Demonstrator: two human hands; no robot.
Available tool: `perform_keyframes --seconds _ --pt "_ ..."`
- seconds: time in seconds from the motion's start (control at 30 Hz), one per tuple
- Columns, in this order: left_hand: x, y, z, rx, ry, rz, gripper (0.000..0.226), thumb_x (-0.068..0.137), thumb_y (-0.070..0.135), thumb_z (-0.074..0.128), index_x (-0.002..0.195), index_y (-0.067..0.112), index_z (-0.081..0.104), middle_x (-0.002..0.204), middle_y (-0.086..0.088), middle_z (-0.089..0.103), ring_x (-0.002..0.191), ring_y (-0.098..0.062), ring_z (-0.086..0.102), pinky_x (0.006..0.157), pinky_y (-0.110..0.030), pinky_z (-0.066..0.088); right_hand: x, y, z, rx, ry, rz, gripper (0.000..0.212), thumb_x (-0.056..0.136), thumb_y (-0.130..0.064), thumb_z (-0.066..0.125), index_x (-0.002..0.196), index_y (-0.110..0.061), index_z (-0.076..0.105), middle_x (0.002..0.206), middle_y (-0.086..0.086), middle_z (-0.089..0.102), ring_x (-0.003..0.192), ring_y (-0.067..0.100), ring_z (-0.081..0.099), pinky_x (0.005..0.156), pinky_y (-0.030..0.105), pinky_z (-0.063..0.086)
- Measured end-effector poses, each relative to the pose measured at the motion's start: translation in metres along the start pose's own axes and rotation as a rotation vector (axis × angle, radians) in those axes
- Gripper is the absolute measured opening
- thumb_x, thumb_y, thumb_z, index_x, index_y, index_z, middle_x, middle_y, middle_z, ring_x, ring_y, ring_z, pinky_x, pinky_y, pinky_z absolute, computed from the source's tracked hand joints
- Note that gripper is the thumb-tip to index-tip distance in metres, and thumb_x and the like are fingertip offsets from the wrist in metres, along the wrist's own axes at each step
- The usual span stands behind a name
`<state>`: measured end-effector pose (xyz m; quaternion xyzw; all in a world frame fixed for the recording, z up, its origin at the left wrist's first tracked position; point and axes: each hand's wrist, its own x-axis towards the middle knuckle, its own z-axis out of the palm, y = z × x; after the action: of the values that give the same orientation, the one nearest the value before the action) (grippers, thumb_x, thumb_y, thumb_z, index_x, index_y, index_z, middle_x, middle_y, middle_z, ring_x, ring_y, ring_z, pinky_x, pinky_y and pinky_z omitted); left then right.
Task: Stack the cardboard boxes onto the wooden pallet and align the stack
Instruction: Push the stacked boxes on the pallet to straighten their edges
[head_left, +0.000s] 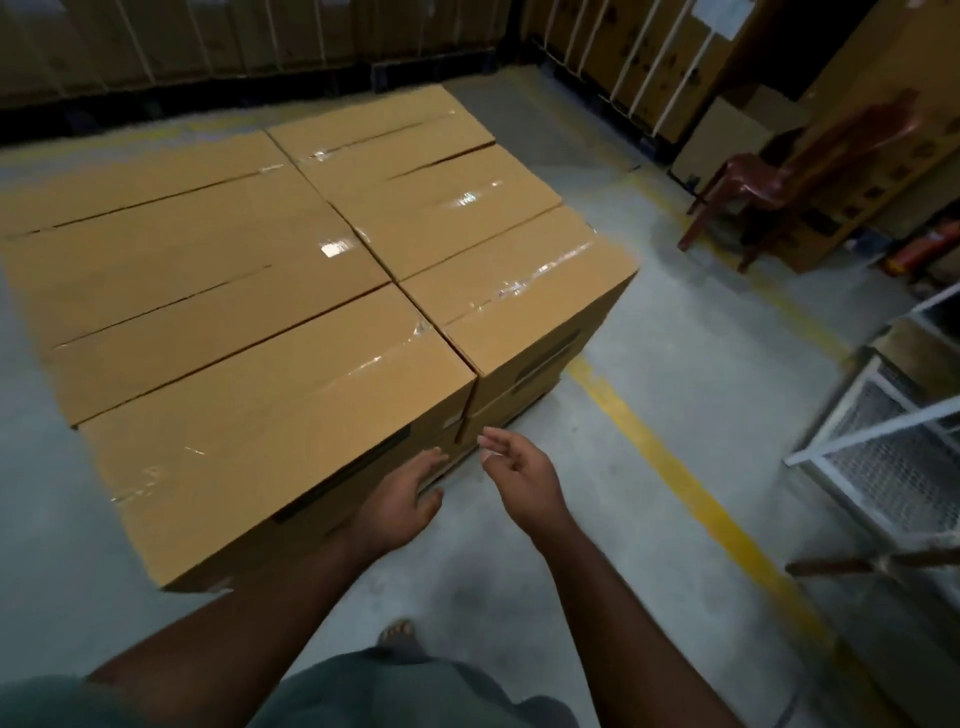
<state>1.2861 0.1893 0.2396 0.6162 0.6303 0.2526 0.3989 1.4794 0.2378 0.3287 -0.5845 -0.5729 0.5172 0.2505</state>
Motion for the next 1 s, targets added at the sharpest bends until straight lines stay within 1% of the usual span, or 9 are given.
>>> perform_keyframes --seconds 0.2,0.27,0.43,0.53,0.6,0.73,0.8,0.9,1.0 --pt "0.028 0.009 0.023 -0.058 0.236 -0.139 0.052 0.098 0.022 0.066 0.149 0.027 0.053 0.156 0.013 0.045 0.148 -0.007 0.036 0.119 -0.027 0.033 0.069 0.012 -0.034 -0.097 -0.148 -0.056 0.036 0.1 -0.016 0.067 0.135 -0.021 0.066 0.125 -0.013 0.071 0.11 -0.005 0.065 0.097 0.02 0.054" --pt "0.039 0.007 0.038 -0.111 0.278 -0.166 0.063 0.094 0.031 0.072 0.151 0.033 0.048 0.156 0.021 0.037 0.15 0.002 0.027 0.119 -0.023 0.03 0.098 0.028 -0.047 -0.073 -0.204 -0.062 0.037 0.098 -0.014 0.07 0.134 -0.021 0.067 0.126 -0.013 0.071 0.112 -0.003 0.066 0.099 0.024 0.055" --pt "0.061 0.001 0.101 -0.165 0.336 -0.335 0.076 0.091 0.049 0.073 0.156 0.039 0.036 0.161 0.029 0.023 0.152 0.009 0.014 0.121 -0.019 0.022 0.172 0.092 -0.083 -0.076 -0.364 -0.083 0.04 0.097 -0.023 0.073 0.133 -0.036 0.067 0.129 -0.02 0.067 0.117 -0.006 0.061 0.086 0.007 0.05" --pt "0.083 0.005 0.151 -0.132 0.505 -0.471 0.066 0.094 0.047 0.07 0.152 0.045 0.037 0.156 0.036 0.026 0.149 0.011 0.02 0.115 -0.011 0.023 0.222 0.138 -0.096 -0.078 -0.392 -0.143 0.041 0.098 -0.025 0.072 0.136 -0.039 0.064 0.132 -0.019 0.064 0.117 0.002 0.063 0.096 0.026 0.054" --pt "0.102 0.008 0.185 -0.138 0.609 -0.563 0.065 0.095 0.043 0.071 0.152 0.039 0.041 0.156 0.026 0.034 0.146 0.006 0.03 0.117 -0.017 0.027 0.247 0.167 -0.098 -0.089 -0.414 -0.129 0.041 0.098 -0.025 0.071 0.136 -0.04 0.062 0.132 -0.012 0.064 0.121 0.01 0.063 0.099 0.035 0.055" --pt "0.138 0.008 0.247 -0.257 0.641 -0.709 0.079 0.088 0.05 0.076 0.155 0.033 0.038 0.154 0.024 0.036 0.141 0.005 0.035 0.113 -0.017 0.027 0.282 0.225 -0.101 -0.135 -0.506 -0.134 0.047 0.1 -0.023 0.068 0.141 -0.04 0.054 0.141 -0.005 0.062 0.132 0.012 0.057 0.105 0.036 0.053" --pt "0.157 -0.009 0.274 -0.237 0.615 -0.694 0.077 0.09 0.048 0.074 0.156 0.034 0.034 0.156 0.023 0.033 0.145 0.002 0.034 0.114 -0.013 0.024 0.298 0.258 -0.097 -0.168 -0.552 -0.183 0.055 0.102 -0.025 0.066 0.15 -0.039 0.044 0.156 -0.008 0.048 0.144 0.012 0.047 0.112 0.034 0.047" --pt "0.191 -0.059 0.311 -0.162 0.7 -0.661 0.072 0.095 0.039 0.072 0.154 0.036 0.031 0.163 0.02 0.022 0.152 -0.004 0.026 0.111 -0.003 0.017 0.326 0.32 -0.076 -0.275 -0.603 -0.359 0.084 0.102 -0.034 0.064 0.165 -0.036 0.009 0.173 -0.017 -0.003 0.16 0.008 0.009 0.125 0.03 0.024" --pt "0.224 -0.124 0.344 0.036 0.841 -0.626 0.09 0.092 0.036 0.075 0.164 0.028 0.021 0.171 0.014 -0.013 0.159 -0.008 -0.004 0.116 -0.016 0.014 0.358 0.385 -0.04 -0.53 -0.448 -0.637 0.098 0.101 -0.043 0.062 0.165 -0.029 -0.012 0.172 -0.006 -0.022 0.16 0.02 -0.017 0.124 0.035 0.008"
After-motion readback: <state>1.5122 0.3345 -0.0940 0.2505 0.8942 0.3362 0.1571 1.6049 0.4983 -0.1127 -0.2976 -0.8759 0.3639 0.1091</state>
